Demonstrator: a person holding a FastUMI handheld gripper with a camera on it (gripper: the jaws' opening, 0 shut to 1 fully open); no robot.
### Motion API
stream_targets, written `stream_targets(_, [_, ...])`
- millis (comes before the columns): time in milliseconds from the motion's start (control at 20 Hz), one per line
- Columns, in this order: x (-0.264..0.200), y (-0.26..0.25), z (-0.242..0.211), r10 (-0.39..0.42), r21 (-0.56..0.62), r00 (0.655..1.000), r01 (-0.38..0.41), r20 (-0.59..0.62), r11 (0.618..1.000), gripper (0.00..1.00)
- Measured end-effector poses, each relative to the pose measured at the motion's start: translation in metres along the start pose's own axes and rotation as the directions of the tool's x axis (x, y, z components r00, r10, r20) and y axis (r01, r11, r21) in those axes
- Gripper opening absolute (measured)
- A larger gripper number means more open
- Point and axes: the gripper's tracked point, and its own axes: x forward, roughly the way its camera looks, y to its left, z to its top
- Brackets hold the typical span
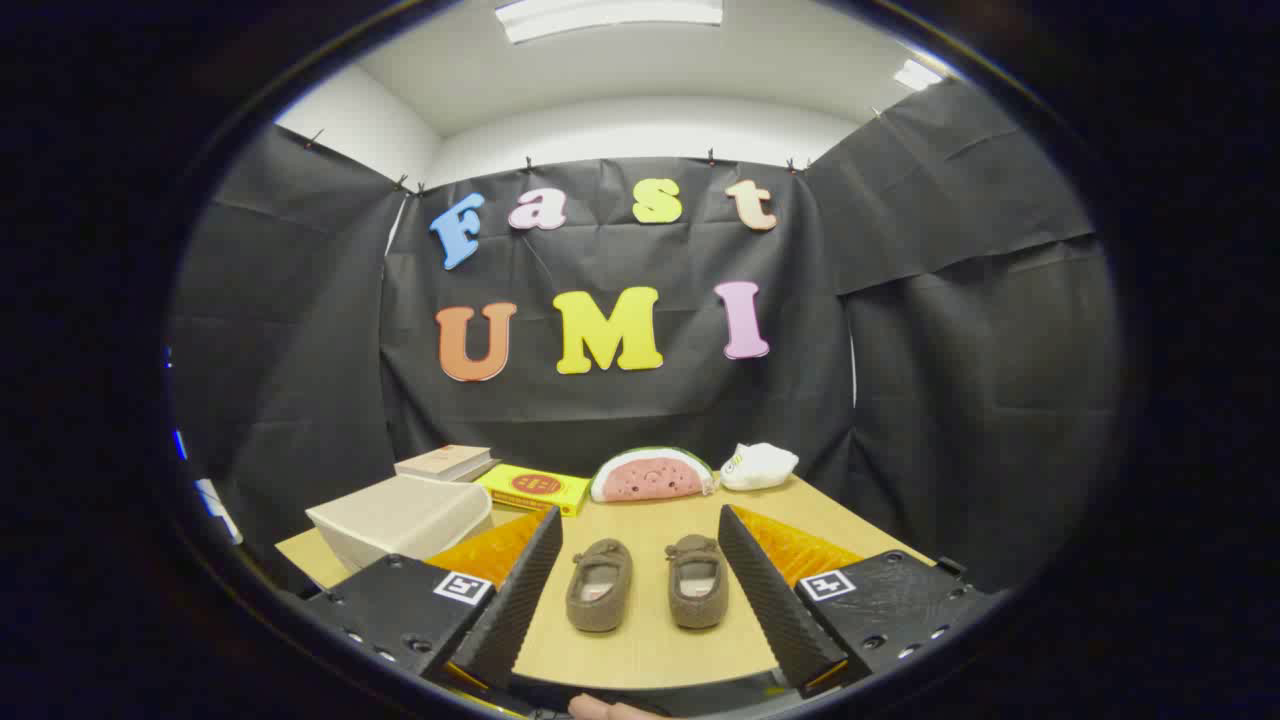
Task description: Open the storage box then place both shoes into the box .Put the left shoe in first, then the right shoe, with the right side of both shoes facing outward in a uniform manner.
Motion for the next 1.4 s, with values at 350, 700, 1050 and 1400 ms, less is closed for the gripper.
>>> stream_targets(350, [0.004, 0.003, -0.002, -0.002, -0.003, 1.0, 0.002, -0.006, 1.0, 0.96])
stream_targets(700, [0.008, 0.006, 0.004, -0.007, -0.009, 1.0, 0.007, 0.018, 1.0, 0.95])
stream_targets(1050, [0.036, 0.025, 0.002, 0.036, -0.005, 0.999, -0.036, 0.021, 0.999, 0.96])
stream_targets(1400, [0.112, 0.084, -0.026, 0.208, 0.064, 0.974, -0.203, -0.091, 0.977, 0.96])
